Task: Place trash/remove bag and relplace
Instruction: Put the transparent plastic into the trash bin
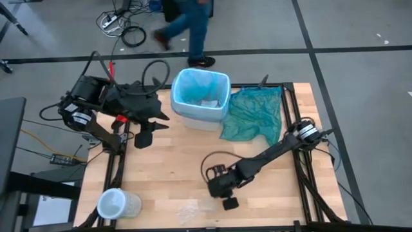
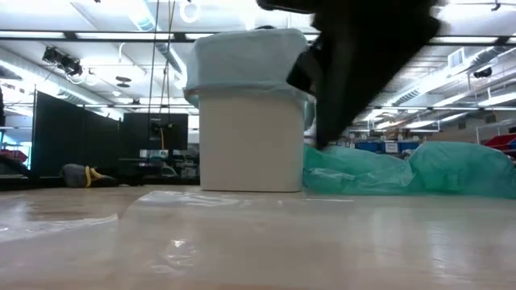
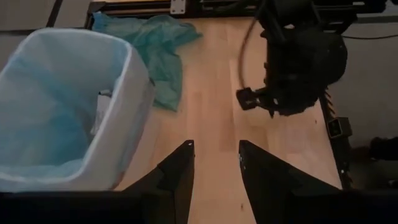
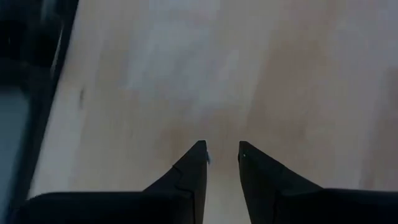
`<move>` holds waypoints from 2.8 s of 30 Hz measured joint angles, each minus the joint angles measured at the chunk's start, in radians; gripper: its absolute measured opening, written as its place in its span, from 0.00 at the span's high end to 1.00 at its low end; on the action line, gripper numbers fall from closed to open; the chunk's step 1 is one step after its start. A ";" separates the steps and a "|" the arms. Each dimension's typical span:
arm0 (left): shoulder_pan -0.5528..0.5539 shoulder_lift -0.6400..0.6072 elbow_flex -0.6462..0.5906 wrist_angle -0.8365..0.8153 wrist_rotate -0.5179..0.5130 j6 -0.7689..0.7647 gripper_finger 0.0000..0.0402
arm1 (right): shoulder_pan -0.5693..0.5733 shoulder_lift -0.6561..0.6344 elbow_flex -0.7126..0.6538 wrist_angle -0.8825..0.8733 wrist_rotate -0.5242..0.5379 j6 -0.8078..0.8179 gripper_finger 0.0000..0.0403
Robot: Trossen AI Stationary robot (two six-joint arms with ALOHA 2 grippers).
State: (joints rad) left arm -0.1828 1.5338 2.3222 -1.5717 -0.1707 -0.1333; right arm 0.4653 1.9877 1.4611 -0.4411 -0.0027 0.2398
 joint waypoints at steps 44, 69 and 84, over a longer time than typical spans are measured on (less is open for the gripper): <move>-0.002 -0.018 -0.117 0.001 -0.059 0.105 0.66 | 0.009 0.295 0.267 -0.160 0.063 0.124 0.99; -0.004 -0.057 -0.117 0.007 -0.088 0.024 0.66 | -0.271 -0.487 0.265 -0.294 0.600 0.183 1.00; -0.004 -0.055 -0.117 0.059 -0.080 0.056 0.66 | -0.566 -0.463 0.265 -0.177 0.434 -0.017 1.00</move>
State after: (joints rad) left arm -0.1864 1.4785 2.2055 -1.5128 -0.2508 -0.0773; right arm -0.1008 1.5245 1.7260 -0.6180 0.4308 0.2223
